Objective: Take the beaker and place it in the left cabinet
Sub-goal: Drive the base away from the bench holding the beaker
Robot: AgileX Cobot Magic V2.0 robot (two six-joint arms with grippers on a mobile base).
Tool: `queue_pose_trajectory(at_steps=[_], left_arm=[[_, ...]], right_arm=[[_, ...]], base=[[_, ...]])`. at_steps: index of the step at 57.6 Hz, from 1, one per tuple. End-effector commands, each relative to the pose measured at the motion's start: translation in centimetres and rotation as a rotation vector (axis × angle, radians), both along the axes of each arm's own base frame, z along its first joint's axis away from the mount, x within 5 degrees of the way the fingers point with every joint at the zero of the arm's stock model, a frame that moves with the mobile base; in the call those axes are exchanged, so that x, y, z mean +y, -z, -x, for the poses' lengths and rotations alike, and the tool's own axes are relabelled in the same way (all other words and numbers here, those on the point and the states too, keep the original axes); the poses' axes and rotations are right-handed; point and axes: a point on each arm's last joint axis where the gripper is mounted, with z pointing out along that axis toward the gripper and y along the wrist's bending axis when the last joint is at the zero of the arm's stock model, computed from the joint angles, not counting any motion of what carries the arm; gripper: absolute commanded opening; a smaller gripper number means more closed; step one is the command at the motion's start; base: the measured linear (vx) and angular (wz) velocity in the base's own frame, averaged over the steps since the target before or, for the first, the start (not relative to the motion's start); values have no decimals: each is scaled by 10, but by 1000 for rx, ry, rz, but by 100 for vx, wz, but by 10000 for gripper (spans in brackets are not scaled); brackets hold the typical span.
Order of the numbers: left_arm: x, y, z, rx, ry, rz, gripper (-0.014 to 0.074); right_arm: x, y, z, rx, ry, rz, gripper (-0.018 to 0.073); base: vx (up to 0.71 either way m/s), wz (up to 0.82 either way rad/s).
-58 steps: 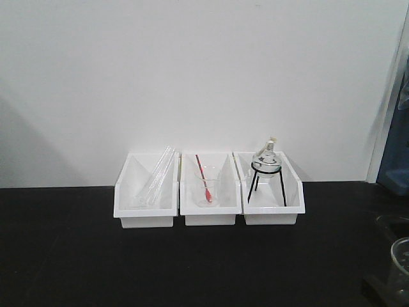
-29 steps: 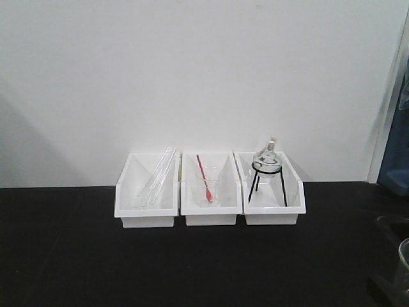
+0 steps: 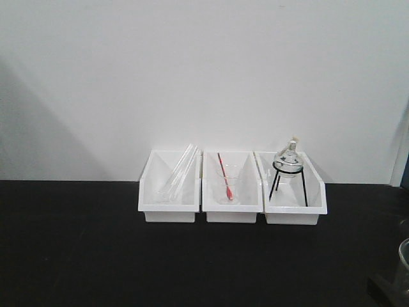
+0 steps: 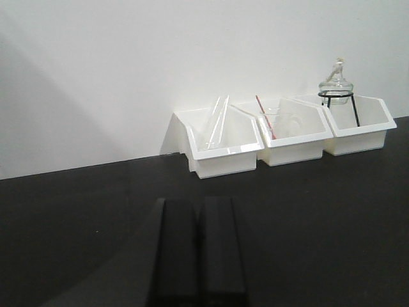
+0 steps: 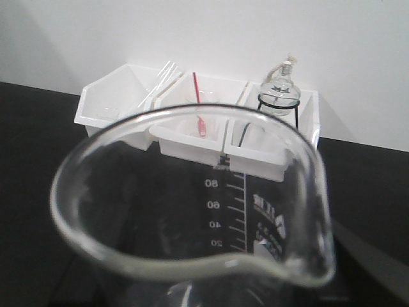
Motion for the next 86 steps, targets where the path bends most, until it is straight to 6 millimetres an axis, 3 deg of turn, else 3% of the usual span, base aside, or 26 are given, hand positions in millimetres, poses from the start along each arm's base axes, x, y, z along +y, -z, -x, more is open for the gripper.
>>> queue_pose_trajectory(at_steps=[1, 86], left_arm=[[0, -3, 1, -81, 2, 33, 1], [0, -3, 1, -81, 2, 33, 1]], right_arm=[[3, -15, 0, -79, -39, -17, -5], [3, -15, 0, -79, -39, -17, -5]], base=[[-7, 26], [-12, 40]])
